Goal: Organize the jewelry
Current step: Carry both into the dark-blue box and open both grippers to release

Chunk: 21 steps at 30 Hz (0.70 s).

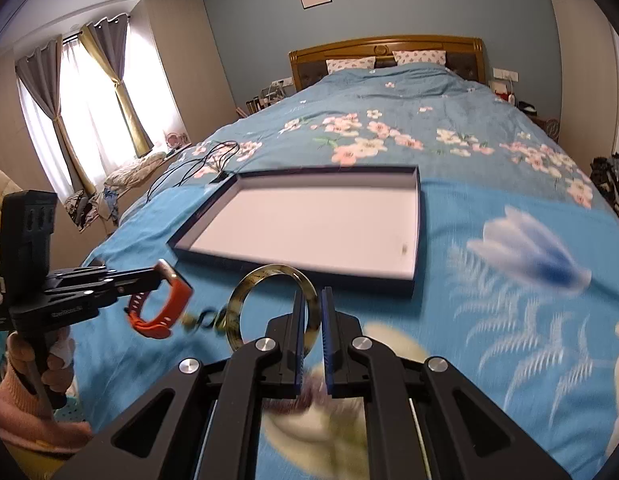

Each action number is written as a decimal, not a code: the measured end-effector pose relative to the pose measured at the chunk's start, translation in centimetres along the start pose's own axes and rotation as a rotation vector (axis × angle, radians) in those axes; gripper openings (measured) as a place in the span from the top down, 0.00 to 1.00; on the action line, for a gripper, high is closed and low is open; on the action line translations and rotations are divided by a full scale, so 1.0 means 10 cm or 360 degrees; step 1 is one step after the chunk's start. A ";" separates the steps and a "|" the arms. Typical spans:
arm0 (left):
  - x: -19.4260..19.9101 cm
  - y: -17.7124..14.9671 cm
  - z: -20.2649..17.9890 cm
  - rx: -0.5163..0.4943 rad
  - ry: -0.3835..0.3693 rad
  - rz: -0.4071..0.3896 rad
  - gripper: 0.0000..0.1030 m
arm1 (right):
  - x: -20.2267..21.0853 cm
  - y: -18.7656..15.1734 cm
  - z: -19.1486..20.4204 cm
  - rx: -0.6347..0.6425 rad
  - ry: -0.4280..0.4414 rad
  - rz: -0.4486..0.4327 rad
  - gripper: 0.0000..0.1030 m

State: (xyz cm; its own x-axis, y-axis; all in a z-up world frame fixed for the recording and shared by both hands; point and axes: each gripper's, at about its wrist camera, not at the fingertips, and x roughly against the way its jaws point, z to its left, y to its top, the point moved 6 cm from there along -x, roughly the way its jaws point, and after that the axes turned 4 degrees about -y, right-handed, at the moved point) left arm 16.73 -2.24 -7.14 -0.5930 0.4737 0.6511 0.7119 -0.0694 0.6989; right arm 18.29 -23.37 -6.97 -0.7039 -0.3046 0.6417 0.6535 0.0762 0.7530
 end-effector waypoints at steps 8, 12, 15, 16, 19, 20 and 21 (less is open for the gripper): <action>-0.11 0.56 0.31 0.0076 0.0090 -0.0055 0.93 | -0.46 0.48 -0.18 -0.0049 -0.0020 -0.0003 0.94; -0.28 0.81 0.46 0.0112 0.0135 -0.0055 0.93 | -0.73 0.65 -0.24 -0.0089 -0.0021 0.0025 0.94; -0.44 0.94 0.55 0.0122 0.0167 -0.0044 0.93 | -0.90 0.73 -0.26 -0.0092 -0.0044 0.0044 0.94; -0.51 0.99 0.59 0.0128 0.0183 -0.0037 0.93 | -0.95 0.75 -0.26 -0.0094 -0.0052 0.0049 0.94; -0.68 1.10 0.68 0.0151 0.0192 -0.0015 0.93 | -1.12 0.83 -0.31 -0.0115 -0.0069 0.0074 0.94; -0.74 1.11 0.70 0.0153 0.0198 -0.0010 0.93 | -1.16 0.85 -0.32 -0.0117 -0.0079 0.0080 0.94; -0.80 1.16 0.72 0.0154 0.0208 -0.0004 0.93 | -1.22 0.88 -0.33 -0.0110 -0.0092 0.0090 0.94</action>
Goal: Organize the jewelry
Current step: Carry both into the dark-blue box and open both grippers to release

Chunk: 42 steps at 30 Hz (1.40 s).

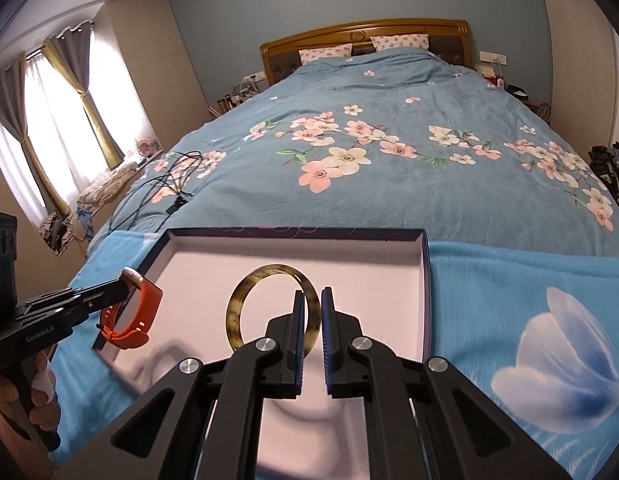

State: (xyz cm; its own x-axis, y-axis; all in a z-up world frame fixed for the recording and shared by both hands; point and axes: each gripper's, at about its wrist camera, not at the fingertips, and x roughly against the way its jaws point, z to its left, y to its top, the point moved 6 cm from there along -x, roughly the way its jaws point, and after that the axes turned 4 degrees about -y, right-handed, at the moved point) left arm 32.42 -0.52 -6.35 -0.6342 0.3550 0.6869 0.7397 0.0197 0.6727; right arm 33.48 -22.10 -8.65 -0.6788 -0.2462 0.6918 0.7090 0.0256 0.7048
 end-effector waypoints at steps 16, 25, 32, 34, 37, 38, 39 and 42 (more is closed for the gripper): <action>-0.76 0.26 0.23 0.0089 0.0075 0.0116 0.93 | -0.61 0.20 0.03 -0.0003 -0.0089 0.0172 0.94; -1.07 0.35 0.30 0.0112 0.0165 0.0206 0.91 | -0.74 0.24 0.01 -0.0032 -0.0154 0.0242 0.94; -1.07 0.34 0.32 0.0139 0.0159 0.0202 0.81 | -0.66 0.27 -0.02 -0.0065 -0.0125 0.0194 0.88; -0.92 0.34 0.30 0.0111 0.0164 0.0129 0.74 | -0.49 0.27 -0.01 -0.0063 -0.0091 0.0138 0.88; -0.59 0.32 0.22 0.0050 0.0154 0.0015 0.66 | -0.09 0.22 0.03 -0.0015 0.0009 0.0023 0.76; -0.49 0.30 0.19 0.0022 0.0147 -0.0015 0.66 | 0.03 0.18 0.05 0.0017 0.0032 -0.0004 0.72; -0.33 0.26 0.15 -0.0020 0.0132 -0.0053 0.64 | 0.22 0.10 0.08 0.0077 0.0060 -0.0036 0.71; 0.03 0.09 0.03 -0.0135 0.0095 -0.0116 0.60 | 0.57 -0.13 0.14 0.0208 0.0102 -0.0070 0.69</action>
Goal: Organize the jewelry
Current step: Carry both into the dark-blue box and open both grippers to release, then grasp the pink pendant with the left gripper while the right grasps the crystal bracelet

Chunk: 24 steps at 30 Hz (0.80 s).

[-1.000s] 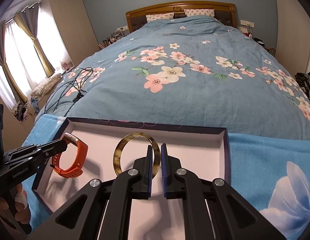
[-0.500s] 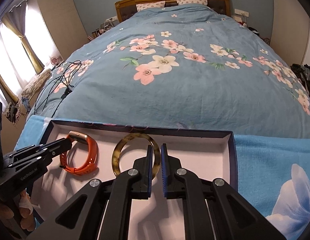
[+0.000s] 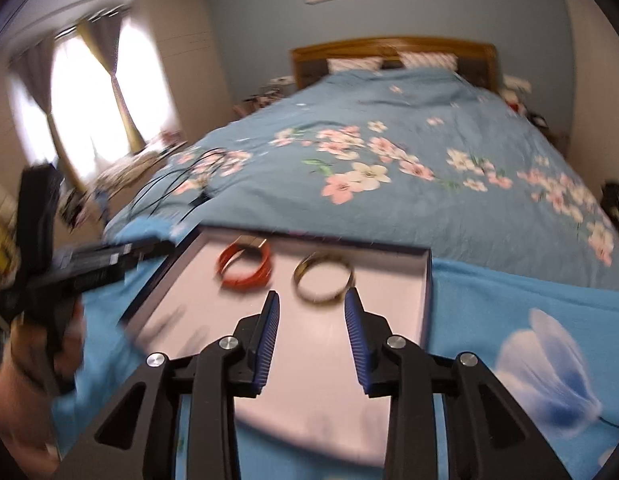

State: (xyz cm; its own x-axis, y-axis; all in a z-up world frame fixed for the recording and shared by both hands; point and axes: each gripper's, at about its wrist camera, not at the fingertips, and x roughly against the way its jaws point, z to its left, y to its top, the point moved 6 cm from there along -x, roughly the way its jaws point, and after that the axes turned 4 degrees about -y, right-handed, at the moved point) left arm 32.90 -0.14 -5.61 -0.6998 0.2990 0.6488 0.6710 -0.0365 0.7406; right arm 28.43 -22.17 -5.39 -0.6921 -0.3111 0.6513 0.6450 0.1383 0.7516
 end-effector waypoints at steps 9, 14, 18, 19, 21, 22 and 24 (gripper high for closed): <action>0.68 -0.74 -0.22 -0.0185 -0.0124 0.0000 0.56 | 0.57 -0.98 0.13 0.0218 0.0039 0.0131 0.69; 0.79 -1.09 -0.44 -0.0217 -0.0223 0.0056 0.56 | 0.55 -1.26 0.20 0.0300 0.0024 0.0215 0.69; 0.85 -1.30 -0.68 -0.0311 -0.0322 0.0083 0.56 | 0.50 -1.39 0.22 0.0352 -0.0015 0.0250 0.69; 0.82 -1.32 -0.73 -0.0329 -0.0343 0.0095 0.56 | 0.48 -1.41 0.22 0.0347 -0.0008 0.0257 0.69; 0.81 -1.42 -0.89 -0.0396 -0.0402 0.0135 0.56 | 0.45 -1.43 0.22 0.0346 -0.0010 0.0264 0.69; 0.78 -1.46 -0.97 -0.0422 -0.0415 0.0150 0.56 | 0.45 -1.44 0.23 0.0351 -0.0012 0.0265 0.69; 0.74 -1.53 -1.11 -0.0475 -0.0461 0.0193 0.56 | 0.42 -1.45 0.24 0.0360 -0.0028 0.0280 0.69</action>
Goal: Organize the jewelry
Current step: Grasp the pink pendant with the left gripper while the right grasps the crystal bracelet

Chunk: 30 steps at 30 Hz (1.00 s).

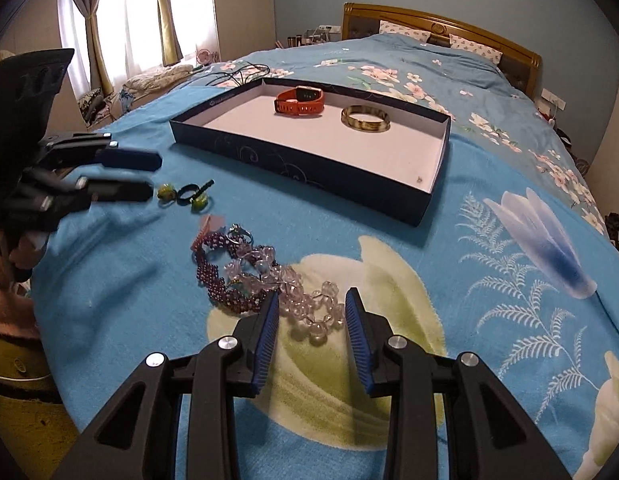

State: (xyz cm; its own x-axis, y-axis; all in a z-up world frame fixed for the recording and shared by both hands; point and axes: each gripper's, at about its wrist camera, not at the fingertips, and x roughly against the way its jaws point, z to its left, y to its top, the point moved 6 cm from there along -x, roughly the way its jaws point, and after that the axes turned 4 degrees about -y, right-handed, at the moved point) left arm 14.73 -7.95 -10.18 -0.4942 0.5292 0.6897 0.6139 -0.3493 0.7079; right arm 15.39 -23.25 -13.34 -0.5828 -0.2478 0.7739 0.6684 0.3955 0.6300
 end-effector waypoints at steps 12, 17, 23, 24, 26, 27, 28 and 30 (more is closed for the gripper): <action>-0.49 -0.04 -0.25 -0.0065 -0.0137 0.0214 0.60 | -0.02 0.03 0.02 0.0049 -0.0022 -0.0008 0.82; -0.52 0.03 -0.13 0.0001 -0.0161 0.0201 0.62 | 0.01 0.04 0.01 0.0015 -0.0008 -0.0027 0.92; -0.56 0.07 -0.03 0.0055 -0.0195 0.0198 0.74 | 0.13 0.09 -0.08 -0.0086 0.0042 -0.0104 0.93; -0.57 0.08 -0.02 0.0063 -0.0200 0.0203 0.77 | 0.17 0.11 -0.10 -0.0108 0.0056 -0.0124 0.93; -0.56 0.07 0.00 0.0072 -0.0218 0.0203 0.86 | 0.21 0.13 -0.11 -0.0135 0.0074 -0.0149 0.93; -0.56 0.07 0.00 0.0074 -0.0217 0.0199 0.86 | 0.23 0.14 -0.11 -0.0140 0.0075 -0.0158 0.93; -0.56 0.08 0.01 0.0076 -0.0214 0.0193 0.86 | 0.25 0.15 -0.12 -0.0149 0.0076 -0.0169 0.93; -0.54 0.09 0.01 0.0087 -0.0223 0.0178 0.87 | 0.29 0.17 -0.13 -0.0171 0.0084 -0.0190 0.93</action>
State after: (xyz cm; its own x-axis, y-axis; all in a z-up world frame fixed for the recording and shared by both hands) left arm 18.02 -11.01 -13.28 -0.3327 0.5933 0.7330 0.6945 -0.3716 0.6161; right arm 15.45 -24.44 -9.99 -0.6379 -0.3346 0.6936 0.6431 0.2642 0.7188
